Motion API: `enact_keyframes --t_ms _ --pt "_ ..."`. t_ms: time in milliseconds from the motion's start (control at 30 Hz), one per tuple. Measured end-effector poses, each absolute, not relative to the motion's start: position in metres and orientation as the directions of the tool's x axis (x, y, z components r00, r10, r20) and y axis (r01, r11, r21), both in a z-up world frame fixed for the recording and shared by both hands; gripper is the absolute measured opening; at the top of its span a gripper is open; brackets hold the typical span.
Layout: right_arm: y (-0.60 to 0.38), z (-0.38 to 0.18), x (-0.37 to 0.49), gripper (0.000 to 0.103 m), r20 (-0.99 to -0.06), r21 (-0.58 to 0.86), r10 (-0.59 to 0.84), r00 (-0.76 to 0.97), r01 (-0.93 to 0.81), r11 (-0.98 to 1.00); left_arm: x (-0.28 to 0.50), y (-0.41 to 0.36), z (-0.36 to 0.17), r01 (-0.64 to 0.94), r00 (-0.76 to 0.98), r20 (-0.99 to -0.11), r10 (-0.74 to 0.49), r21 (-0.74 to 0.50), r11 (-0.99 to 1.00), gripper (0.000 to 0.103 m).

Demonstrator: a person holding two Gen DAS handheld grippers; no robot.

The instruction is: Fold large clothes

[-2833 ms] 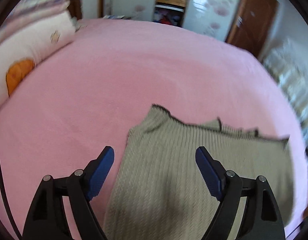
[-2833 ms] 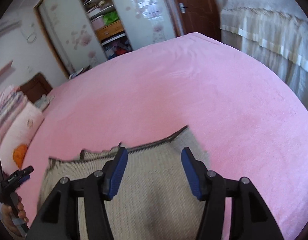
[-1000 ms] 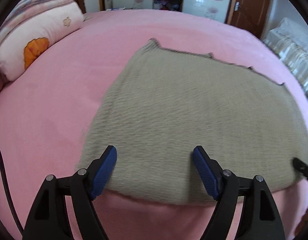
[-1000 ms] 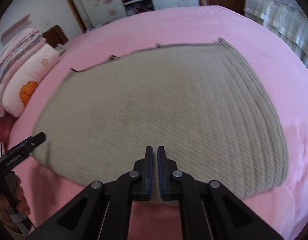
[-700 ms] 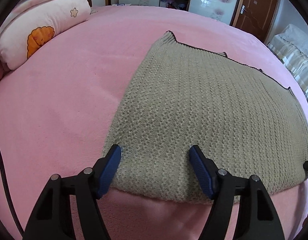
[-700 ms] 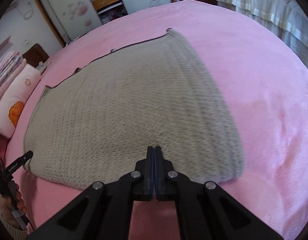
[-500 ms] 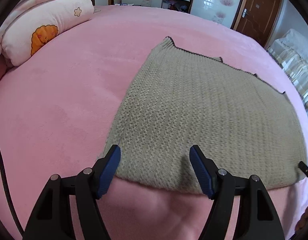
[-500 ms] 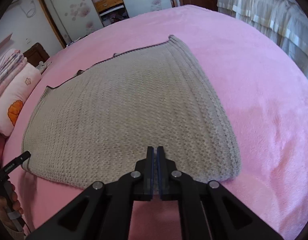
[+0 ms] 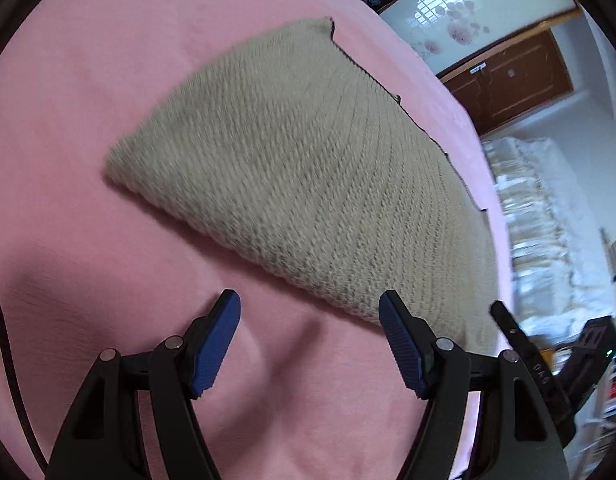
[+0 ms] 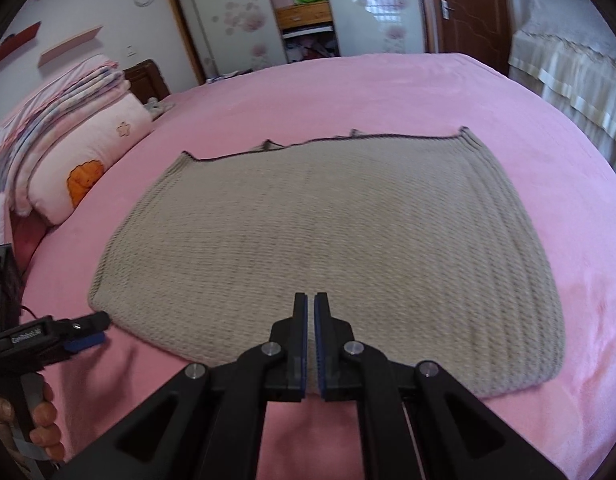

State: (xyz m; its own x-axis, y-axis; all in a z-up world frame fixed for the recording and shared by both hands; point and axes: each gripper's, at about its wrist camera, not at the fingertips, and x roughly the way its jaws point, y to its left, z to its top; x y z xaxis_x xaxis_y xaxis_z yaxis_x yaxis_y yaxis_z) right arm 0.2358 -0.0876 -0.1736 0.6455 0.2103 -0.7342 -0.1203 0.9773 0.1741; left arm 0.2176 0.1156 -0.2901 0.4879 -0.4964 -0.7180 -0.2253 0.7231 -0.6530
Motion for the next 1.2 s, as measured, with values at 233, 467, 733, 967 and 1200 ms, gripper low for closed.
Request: enact_keyframes --t_ms 233,467,733,967,1200 --pt "-0.056 -0.177 0.267 0.004 -0.723 0.154 0.231 0.651 -0.173 0.973 0.238 0.118 -0.316 -0.223 0.596 -0.619 -0.511 -0.739 0.636 0.07" --pt "-0.031 -0.185 0.299 0.004 -0.716 0.132 0.225 0.661 -0.189 0.973 0.259 0.123 -0.32 -0.224 0.65 -0.566 -0.507 -0.78 0.584 0.07" --pt "-0.016 -0.223 0.313 0.004 -0.785 0.103 0.197 0.588 -0.19 0.976 0.28 0.121 -0.309 -0.218 0.644 -0.618 -0.452 -0.714 0.665 0.02" --pt "-0.015 -0.237 0.313 0.004 -0.795 0.129 0.213 0.568 -0.185 0.974 0.279 0.079 -0.237 -0.077 0.7 -0.668 -0.251 -0.421 0.904 0.011" --pt "-0.045 -0.231 0.319 0.004 -0.783 0.313 0.364 0.504 -0.187 0.931 0.284 0.012 -0.169 0.068 0.765 -0.611 -0.205 -0.24 0.968 0.011"
